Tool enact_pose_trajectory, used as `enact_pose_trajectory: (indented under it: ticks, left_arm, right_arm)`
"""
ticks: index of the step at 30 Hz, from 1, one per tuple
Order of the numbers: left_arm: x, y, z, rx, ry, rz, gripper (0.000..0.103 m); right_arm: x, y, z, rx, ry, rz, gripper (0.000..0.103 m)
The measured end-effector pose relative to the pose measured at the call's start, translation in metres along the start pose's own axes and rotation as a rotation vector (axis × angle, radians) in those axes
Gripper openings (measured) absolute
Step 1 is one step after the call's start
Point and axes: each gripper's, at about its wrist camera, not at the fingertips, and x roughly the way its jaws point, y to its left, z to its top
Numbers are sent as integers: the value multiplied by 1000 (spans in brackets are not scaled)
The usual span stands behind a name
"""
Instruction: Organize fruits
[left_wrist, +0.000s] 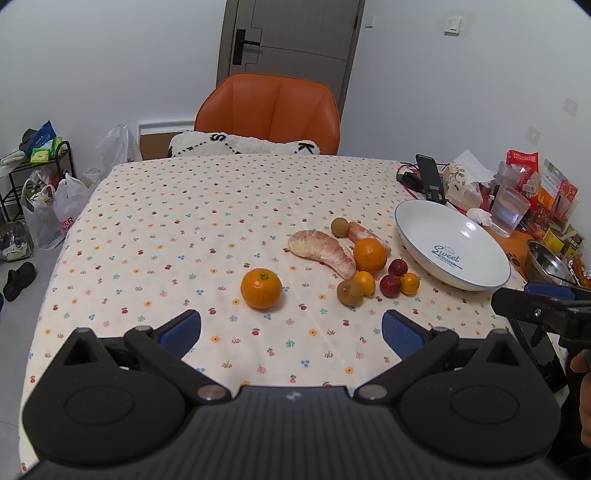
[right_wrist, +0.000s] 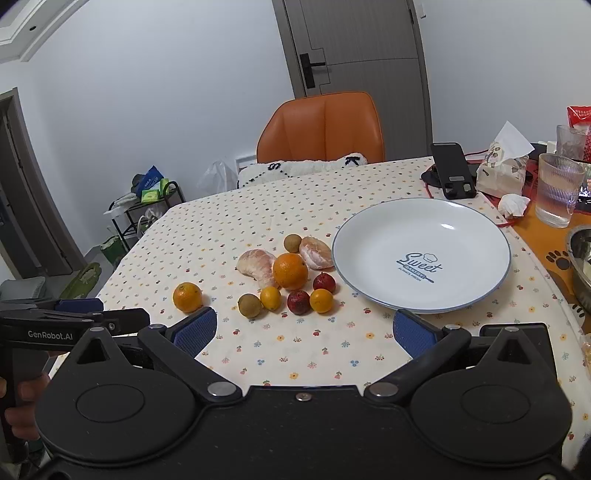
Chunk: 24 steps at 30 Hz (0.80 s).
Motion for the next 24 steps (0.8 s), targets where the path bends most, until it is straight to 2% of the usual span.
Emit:
enact_pose_trajectory:
  ticks: [24]
  left_arm:
    - [1,5,-4,-5,10,0,103]
  right_arm:
    - [5,2,-2,-2,9,8,103]
